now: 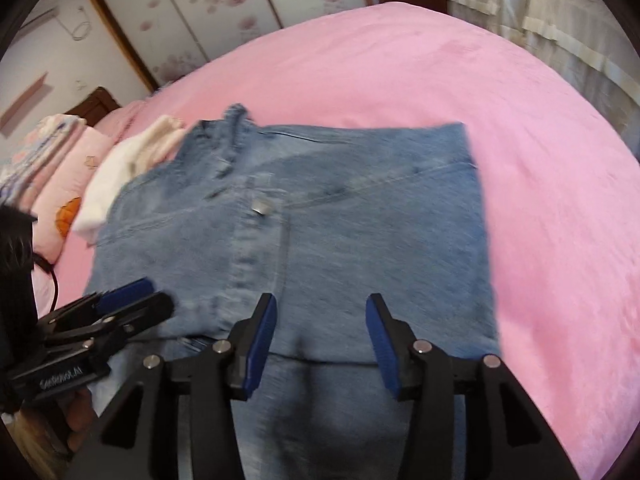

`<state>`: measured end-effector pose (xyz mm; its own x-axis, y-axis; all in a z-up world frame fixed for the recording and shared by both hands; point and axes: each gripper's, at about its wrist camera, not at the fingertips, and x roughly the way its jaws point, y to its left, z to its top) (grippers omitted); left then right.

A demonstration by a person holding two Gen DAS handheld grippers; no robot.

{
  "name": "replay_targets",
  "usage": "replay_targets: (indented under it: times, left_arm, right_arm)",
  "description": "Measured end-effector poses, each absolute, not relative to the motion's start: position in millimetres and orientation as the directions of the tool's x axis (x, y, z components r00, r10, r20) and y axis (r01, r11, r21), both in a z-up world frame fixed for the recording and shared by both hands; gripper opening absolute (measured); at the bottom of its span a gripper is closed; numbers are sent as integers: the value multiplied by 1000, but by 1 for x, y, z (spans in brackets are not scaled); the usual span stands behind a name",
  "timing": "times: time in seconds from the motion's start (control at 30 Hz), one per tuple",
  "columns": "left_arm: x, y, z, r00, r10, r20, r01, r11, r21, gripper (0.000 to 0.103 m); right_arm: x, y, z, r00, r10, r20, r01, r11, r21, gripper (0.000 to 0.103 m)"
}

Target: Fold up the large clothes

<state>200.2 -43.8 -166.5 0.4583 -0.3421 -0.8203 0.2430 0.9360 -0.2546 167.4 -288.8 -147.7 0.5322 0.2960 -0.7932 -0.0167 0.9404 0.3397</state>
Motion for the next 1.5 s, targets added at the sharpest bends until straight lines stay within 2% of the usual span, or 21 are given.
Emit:
replay_targets:
  times: [0.07, 0.1, 0.17, 0.27, 0.43, 0.53, 0.6, 0.63, 0.7, 0.73, 0.8, 0.93, 1.0, 1.07, 1.13, 1.17, 1.23, 1.27, 1.37, 1.5]
  left_arm:
    - [210, 19, -162, 501, -225, -836, 135, 974, -181, 58]
    - [212, 37, -161, 511, -187, -839, 105, 982, -155, 58]
    - [225, 93, -164, 513, -63, -856, -9, 997, -78, 58]
    - [246, 163, -175, 474, 1, -881, -132, 989, -70, 59]
    - [275, 222, -210, 383, -88, -919, -218, 959, -183, 59]
    - [289, 226, -227, 358, -141, -923, -208, 952, -226, 67]
    - [292, 225, -229, 375, -132, -918, -201, 955, -220, 65]
    - [294, 222, -230, 386, -133, -913, -194, 956, -221, 63]
    - [297, 211, -228, 400, -169, -901, -142, 960, -243, 12]
    - [299, 208, -228, 411, -134, -902, -144, 967, -209, 11]
    - [290, 201, -210, 499, -65, -864, -147, 976, -159, 7]
    - [274, 193, -188, 631, -31, -775, -157, 973, -167, 5]
    - [277, 188, -193, 641, 1, -767, -169, 976, -140, 5]
    - [276, 198, -213, 613, 33, -789, -182, 978, -100, 8]
    - [272, 204, -231, 558, 62, -828, -215, 974, -72, 12]
    - [274, 205, -233, 547, 69, -834, -231, 970, -71, 17]
    - [273, 200, -222, 536, 111, -837, -250, 968, -32, 26]
    - [271, 198, -214, 530, 136, -837, -255, 967, -4, 35]
    - [251, 181, -185, 581, 157, -799, -223, 974, 30, 38]
    - [220, 143, -163, 642, 37, -766, -170, 981, -95, 53]
  right_arm:
    - [177, -278, -142, 532, 332, -779, -49, 930, 363, 62]
    - [184, -272, -142, 533, 341, -775, -64, 929, 365, 65]
    - [203, -259, -145, 528, 336, -780, -88, 935, 343, 66]
    - [235, -246, -157, 498, 333, -801, -108, 940, 323, 66]
    - [282, -230, -181, 450, 306, -839, -103, 951, 292, 66]
    - [289, -219, -187, 439, 333, -834, -132, 943, 307, 68]
    - [286, -207, -186, 450, 322, -833, -182, 946, 267, 57]
    - [283, -200, -187, 450, 316, -835, -212, 946, 244, 40]
    - [276, -191, -185, 466, 302, -832, -234, 949, 213, 30]
    - [273, -189, -182, 479, 299, -825, -238, 949, 205, 25]
    - [266, -189, -169, 522, 304, -797, -231, 950, 210, 20]
    - [257, -187, -143, 646, 295, -704, -228, 955, 191, 20]
    - [265, -184, -156, 644, 246, -725, -192, 969, 158, 21]
    - [282, -183, -191, 547, 207, -811, -150, 978, 148, 25]
    - [284, -185, -196, 542, 207, -815, -129, 978, 162, 32]
    - [282, -185, -190, 541, 170, -824, -100, 985, 138, 46]
    - [272, -184, -176, 558, 93, -825, -67, 996, 66, 59]
    - [263, -183, -168, 580, 94, -809, -85, 995, 55, 59]
    - [231, -175, -148, 636, 116, -763, -140, 990, 34, 58]
    - [200, -149, -135, 637, 229, -736, -202, 971, 128, 58]
